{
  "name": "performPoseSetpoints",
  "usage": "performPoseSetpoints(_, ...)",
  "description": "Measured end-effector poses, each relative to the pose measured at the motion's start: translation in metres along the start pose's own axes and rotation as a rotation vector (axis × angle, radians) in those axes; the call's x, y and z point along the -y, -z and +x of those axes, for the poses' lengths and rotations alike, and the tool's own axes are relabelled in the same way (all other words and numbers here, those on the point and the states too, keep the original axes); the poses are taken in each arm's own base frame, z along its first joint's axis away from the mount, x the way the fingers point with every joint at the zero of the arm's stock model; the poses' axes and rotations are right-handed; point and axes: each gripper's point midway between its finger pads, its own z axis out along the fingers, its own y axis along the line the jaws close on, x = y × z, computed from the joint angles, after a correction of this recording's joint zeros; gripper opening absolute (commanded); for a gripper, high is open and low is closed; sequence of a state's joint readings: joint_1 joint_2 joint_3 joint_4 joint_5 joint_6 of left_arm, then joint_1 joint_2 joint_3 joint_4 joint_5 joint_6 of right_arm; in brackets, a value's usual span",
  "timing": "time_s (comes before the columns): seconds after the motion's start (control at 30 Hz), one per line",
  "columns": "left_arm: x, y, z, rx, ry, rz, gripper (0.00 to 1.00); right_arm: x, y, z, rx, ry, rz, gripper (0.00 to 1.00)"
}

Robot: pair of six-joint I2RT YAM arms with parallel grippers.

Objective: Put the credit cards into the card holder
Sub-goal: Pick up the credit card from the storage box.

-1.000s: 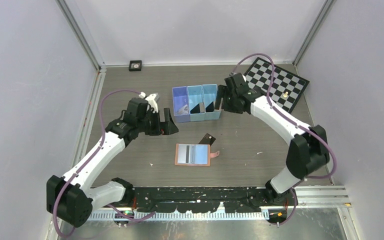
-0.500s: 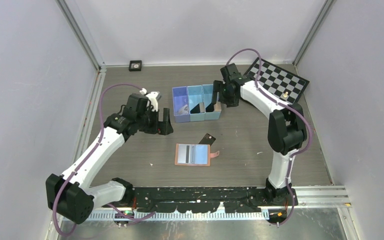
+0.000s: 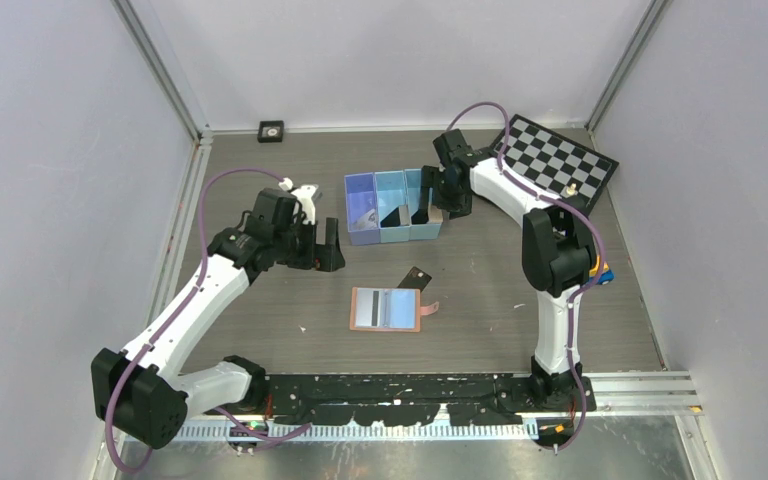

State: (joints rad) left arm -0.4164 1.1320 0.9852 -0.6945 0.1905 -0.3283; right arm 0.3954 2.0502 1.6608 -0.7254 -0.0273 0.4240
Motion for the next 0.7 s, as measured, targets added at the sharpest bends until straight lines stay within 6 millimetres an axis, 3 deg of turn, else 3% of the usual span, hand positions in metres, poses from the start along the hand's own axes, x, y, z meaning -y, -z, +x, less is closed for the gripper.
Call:
performPoseSetpoints(0.43, 0.000, 0.000, 0.001, -0.004, 0.001, -0.002, 0.91, 0.006, 0.015, -0.006, 0.032, 0.003, 0.035, 0.74)
performPoseSetpoints(0.7, 0.000, 0.000, 0.002, -0.006, 0.001, -0.002, 0.91, 0.005, 0.024, -0.010, 0.047, 0.004, 0.027, 0.52)
